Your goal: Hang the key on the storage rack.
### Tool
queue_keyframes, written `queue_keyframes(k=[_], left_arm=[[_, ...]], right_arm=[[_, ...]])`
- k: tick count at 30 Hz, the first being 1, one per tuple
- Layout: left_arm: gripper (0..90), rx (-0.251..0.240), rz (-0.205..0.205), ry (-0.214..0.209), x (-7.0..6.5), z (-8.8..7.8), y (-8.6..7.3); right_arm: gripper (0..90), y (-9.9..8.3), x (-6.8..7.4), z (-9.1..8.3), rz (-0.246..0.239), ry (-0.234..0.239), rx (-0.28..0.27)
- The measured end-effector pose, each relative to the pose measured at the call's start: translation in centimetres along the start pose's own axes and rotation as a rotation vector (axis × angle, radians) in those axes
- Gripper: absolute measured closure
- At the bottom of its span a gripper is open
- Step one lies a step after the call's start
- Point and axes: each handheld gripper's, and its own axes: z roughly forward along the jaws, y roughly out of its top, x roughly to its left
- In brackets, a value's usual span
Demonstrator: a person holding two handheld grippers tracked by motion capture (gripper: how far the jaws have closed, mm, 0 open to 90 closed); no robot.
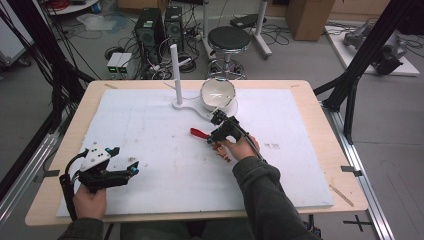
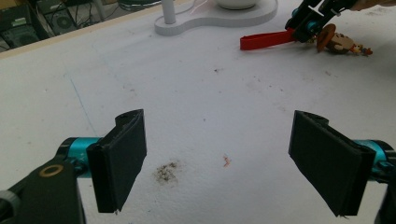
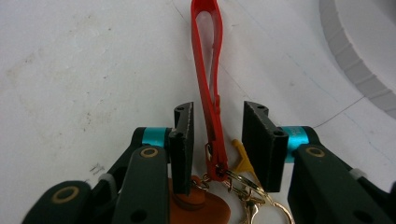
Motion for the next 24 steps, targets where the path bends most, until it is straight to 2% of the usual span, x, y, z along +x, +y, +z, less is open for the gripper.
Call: queue_keyframes(k=[13,24], left_arm=[[19.6,0.001,-0.003,-0.001,-0.02,0.01,0.00],[19.6,-0.002,-0.003,-0.001,-0.08,0.02,0.02]], right_arm=[[74.9,0.07,0.15,0.40,-0.020,-0.004,0.019],[78.8,0.10,0.13,0.50,-0.023,-0.003,0.037]])
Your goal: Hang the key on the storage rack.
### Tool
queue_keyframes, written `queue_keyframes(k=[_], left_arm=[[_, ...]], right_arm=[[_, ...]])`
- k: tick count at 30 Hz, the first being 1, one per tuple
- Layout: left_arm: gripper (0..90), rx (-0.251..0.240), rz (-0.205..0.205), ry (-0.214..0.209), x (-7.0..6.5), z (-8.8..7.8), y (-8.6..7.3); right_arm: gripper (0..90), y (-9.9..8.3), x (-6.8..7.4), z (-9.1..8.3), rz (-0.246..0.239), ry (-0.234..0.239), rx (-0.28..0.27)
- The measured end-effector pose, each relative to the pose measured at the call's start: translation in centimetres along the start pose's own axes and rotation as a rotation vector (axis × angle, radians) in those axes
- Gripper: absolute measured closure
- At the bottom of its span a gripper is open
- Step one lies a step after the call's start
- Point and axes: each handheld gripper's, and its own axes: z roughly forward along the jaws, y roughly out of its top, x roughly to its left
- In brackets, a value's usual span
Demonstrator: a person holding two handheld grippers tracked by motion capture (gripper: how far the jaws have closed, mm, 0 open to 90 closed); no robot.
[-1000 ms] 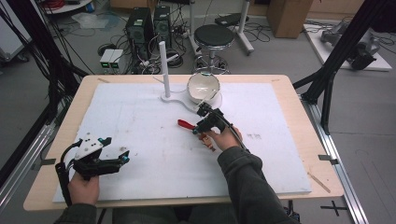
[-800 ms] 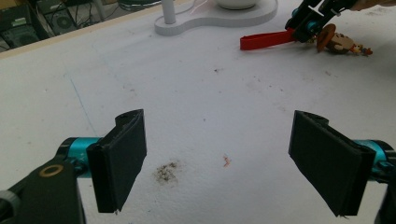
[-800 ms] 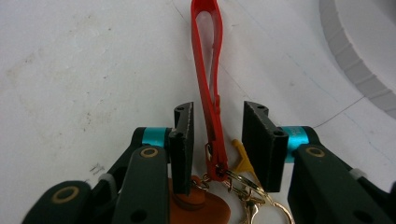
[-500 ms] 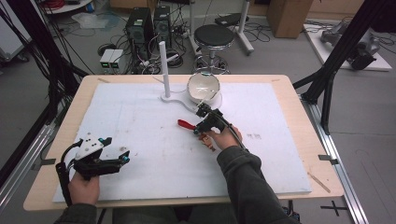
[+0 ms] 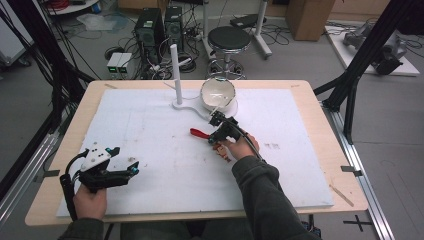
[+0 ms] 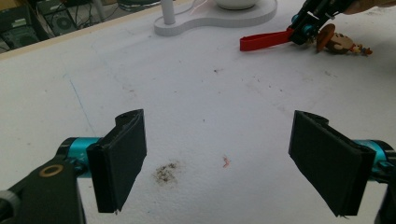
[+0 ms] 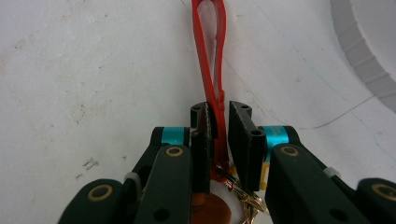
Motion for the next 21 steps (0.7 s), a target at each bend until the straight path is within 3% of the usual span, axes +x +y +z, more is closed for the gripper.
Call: queue_keyframes(k=[14,21], left_arm=[[19.6,0.001,0.003,-0.003,0.02,0.03,0.03],[19.6,0.003,0.003,0.000,0.00,0.06,0.01]], right_arm=[[82.9,0.06,0.08,-0.08,-0.032,-0.012,0.013],[83.0,-0.11,-0.01,-0.79,-0.015,-0.003,-0.012]])
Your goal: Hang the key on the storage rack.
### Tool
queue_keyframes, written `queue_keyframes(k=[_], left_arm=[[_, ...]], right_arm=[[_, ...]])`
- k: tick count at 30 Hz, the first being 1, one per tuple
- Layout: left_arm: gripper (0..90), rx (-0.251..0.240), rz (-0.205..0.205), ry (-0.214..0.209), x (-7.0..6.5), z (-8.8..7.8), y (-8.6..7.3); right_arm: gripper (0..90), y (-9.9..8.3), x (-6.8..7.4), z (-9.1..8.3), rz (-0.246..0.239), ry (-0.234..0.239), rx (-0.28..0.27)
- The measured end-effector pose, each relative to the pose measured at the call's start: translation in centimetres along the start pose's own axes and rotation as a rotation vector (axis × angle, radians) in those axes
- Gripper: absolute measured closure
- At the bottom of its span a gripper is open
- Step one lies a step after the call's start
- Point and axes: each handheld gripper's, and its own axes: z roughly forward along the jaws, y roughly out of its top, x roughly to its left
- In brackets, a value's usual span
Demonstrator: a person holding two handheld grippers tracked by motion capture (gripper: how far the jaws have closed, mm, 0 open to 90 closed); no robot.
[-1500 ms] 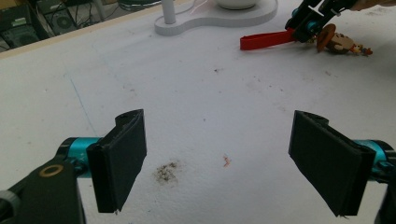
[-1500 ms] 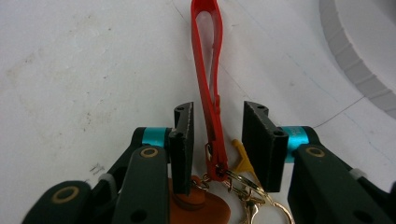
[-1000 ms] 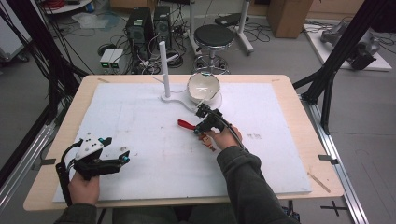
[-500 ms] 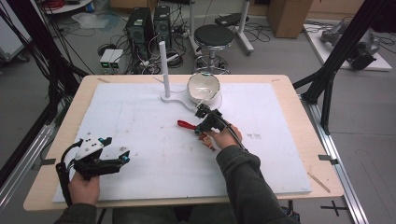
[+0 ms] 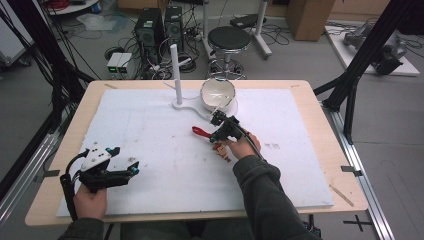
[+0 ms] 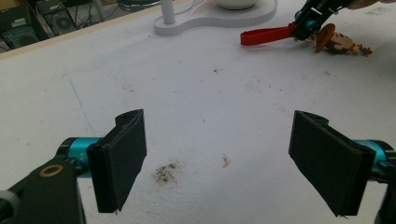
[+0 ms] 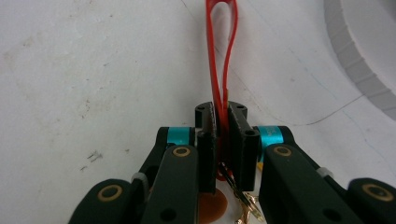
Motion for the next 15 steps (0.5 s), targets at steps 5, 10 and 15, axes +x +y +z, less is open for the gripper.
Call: queue_keyframes(k=[5,10,15], left_arm=[[19.6,0.000,0.002,-0.001,0.0,0.0,0.0],[19.6,-0.003,0.000,0.000,0.0,0.0,0.0],[19.6,-0.004,-0.002,0.002,-0.1,0.0,0.0]], right_arm=[[83.1,0.0,0.1,-0.7,-0.006,0.009,-0.031],[83.1,-0.1,0.4,-1.5,-0.017,0.014,-0.060],[83.1,-0.2,0.3,-2.3,-0.012,0.020,-0.098]])
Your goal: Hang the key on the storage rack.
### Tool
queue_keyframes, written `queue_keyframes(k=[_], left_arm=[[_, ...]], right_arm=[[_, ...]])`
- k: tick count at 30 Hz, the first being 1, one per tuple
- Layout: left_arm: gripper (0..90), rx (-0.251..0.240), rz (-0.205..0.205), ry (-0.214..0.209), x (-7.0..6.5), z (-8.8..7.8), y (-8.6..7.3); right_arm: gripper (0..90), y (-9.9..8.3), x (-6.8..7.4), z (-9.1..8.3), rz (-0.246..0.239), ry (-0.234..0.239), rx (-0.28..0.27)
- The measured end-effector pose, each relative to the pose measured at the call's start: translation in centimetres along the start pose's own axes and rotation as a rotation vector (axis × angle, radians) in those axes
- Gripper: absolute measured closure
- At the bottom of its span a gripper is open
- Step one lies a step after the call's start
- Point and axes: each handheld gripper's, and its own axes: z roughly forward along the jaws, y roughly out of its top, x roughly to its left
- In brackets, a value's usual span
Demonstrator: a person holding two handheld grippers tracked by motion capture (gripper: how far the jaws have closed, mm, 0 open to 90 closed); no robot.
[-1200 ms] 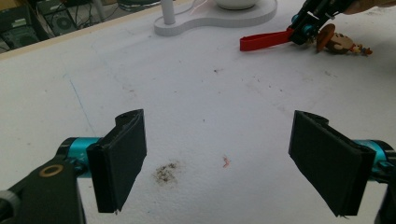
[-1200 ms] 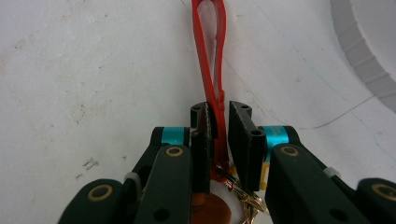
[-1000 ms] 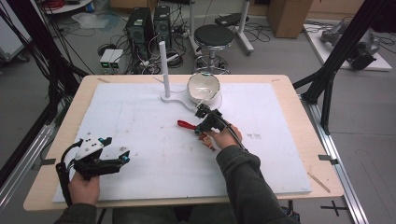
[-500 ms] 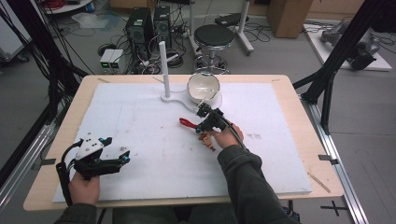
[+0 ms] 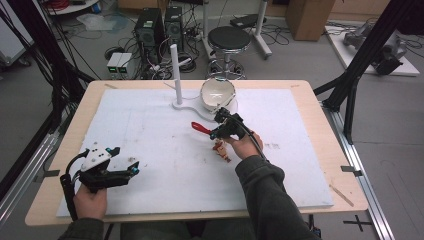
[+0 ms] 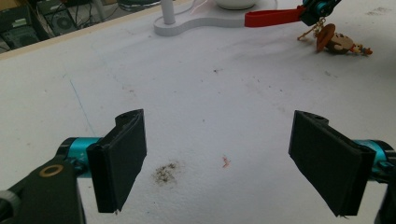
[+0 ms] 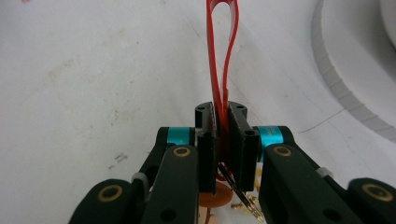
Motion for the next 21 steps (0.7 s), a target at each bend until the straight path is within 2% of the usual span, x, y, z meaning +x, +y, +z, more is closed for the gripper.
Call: queue_keyframes(k=[7,19,21], left_arm=[[19.6,-0.003,0.004,0.004,-0.1,0.0,0.1],[19.6,-0.002,0.004,0.002,-0.1,0.0,0.0],[19.6,-0.002,0.004,0.002,-0.1,0.0,0.0]], right_arm=[[83.2,0.0,0.1,-1.0,-0.005,0.008,-0.053],[83.3,0.2,0.6,-2.3,-0.012,0.016,-0.085],[83.3,0.3,0.7,-2.7,-0.022,0.017,-0.104]])
